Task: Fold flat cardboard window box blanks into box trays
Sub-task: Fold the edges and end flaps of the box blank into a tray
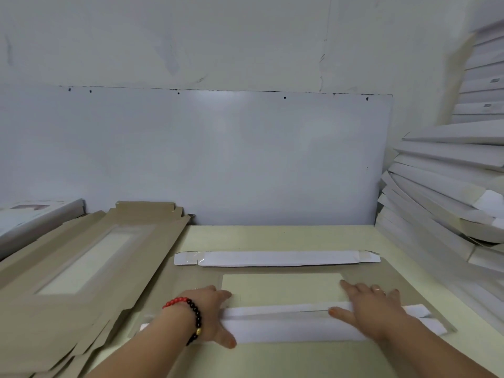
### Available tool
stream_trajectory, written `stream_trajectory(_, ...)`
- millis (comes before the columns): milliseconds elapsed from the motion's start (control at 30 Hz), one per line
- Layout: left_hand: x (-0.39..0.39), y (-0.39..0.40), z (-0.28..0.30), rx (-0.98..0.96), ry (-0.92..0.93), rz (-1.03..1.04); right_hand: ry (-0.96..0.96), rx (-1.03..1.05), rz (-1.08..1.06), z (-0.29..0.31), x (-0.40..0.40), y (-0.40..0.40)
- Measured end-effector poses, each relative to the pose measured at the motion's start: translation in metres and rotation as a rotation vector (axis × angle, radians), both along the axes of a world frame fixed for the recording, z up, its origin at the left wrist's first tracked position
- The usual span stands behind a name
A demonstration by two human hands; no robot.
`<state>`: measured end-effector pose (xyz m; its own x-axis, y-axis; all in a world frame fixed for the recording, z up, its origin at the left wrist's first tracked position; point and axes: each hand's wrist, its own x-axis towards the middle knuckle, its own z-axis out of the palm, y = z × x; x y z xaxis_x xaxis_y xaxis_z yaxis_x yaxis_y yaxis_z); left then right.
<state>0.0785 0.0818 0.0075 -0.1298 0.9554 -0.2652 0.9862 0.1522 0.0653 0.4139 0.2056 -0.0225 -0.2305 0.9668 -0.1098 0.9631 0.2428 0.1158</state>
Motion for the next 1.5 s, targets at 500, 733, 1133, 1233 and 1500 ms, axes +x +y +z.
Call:
stream_trajectory(500,0.056,-0.044,-0.001,0.161,0.014,-0.193,0.108,0.0,0.355,0.04,-0.024,-0.081)
stream_trajectory(733,0.122,-0.055,-0.017,0.321,0.169,-0.369,0.275,0.539,0.589,-0.006,-0.074,-0.129)
stream_trajectory(1133,0.064,-0.033,-0.007,0.2,0.135,-0.167,0.198,0.5,0.421,0.013,-0.044,-0.096)
stream_trajectory(1233,0.073,-0.019,-0.012,0.195,0.148,-0.105,0.225,0.494,0.382,0.013,-0.066,-0.104)
stream_trajectory(1500,0.09,-0.025,-0.039,0.393,0.21,-0.18,0.242,0.502,0.454,-0.015,-0.1,-0.114)
